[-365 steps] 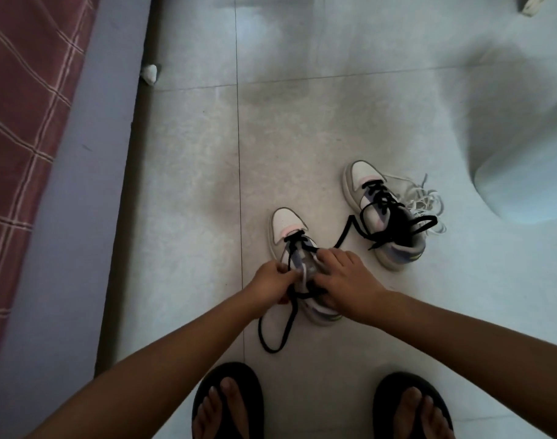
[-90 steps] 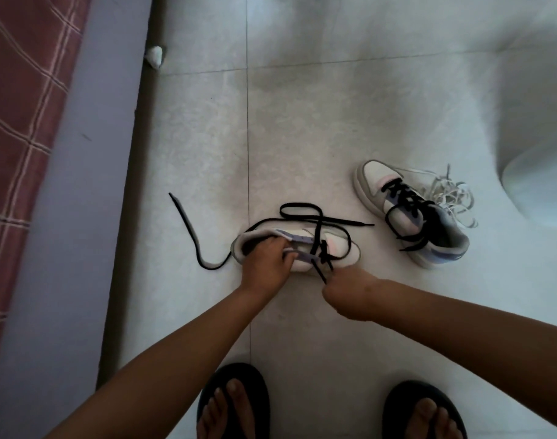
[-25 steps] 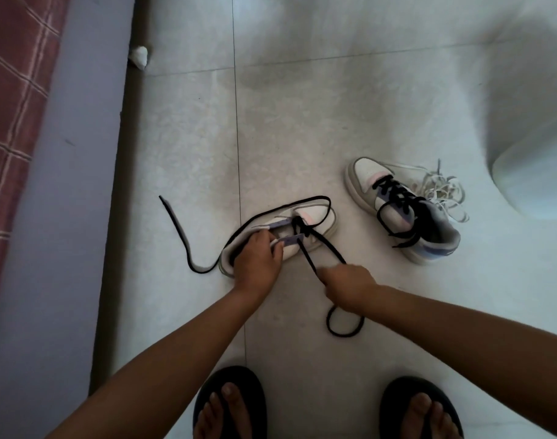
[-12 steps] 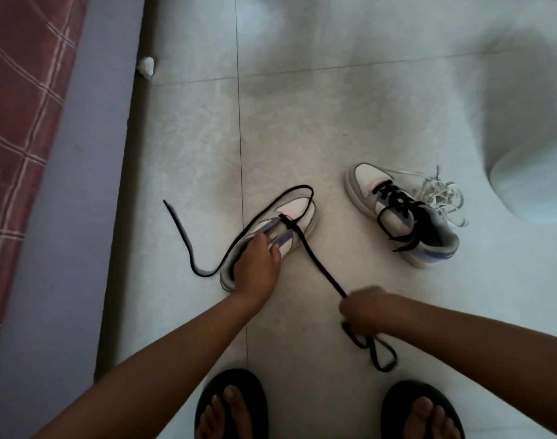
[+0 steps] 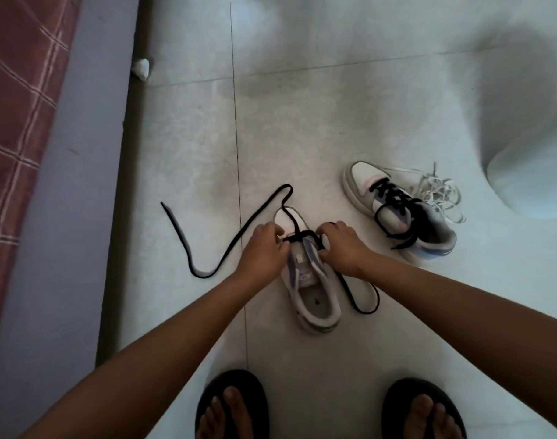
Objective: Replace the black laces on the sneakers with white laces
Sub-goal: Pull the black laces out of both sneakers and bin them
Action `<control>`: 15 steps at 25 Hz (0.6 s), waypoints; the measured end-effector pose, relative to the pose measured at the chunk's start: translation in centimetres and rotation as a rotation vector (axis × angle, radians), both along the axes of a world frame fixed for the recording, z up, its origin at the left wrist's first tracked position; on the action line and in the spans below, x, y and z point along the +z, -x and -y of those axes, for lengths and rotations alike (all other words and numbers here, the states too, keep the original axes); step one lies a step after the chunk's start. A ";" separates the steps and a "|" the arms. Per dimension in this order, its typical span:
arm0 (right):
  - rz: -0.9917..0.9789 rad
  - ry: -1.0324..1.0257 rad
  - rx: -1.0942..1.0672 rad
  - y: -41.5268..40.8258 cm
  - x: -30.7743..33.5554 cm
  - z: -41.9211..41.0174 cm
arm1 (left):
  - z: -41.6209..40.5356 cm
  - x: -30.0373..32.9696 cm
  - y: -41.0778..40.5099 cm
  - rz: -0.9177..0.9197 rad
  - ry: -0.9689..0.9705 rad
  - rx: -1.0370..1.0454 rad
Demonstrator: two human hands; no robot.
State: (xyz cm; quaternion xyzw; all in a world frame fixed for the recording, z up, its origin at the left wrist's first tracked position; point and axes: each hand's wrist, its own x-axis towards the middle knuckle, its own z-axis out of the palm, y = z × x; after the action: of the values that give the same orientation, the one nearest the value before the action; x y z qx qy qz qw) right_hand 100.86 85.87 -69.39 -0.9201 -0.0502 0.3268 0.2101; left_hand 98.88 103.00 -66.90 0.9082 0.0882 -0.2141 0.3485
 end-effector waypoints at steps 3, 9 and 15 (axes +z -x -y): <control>0.018 -0.081 -0.142 -1.1 0.2 -0.8 | 1.2 -1.5 -1.2 0.009 0.001 -0.084; -0.042 -0.047 -0.022 -2.1 0.2 -0.7 | 2.1 -2.0 -2.6 0.095 0.010 -0.310; -0.035 -0.264 0.079 -2.3 2.1 0.1 | 1.2 -1.1 -1.2 0.171 0.249 -0.268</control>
State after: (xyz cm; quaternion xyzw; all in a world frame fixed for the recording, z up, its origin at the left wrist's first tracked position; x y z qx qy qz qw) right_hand 103.14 85.77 -67.26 -0.8758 -0.1256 0.3415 0.3172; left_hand 100.10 101.77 -68.01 0.8766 -0.0907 -0.1901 0.4327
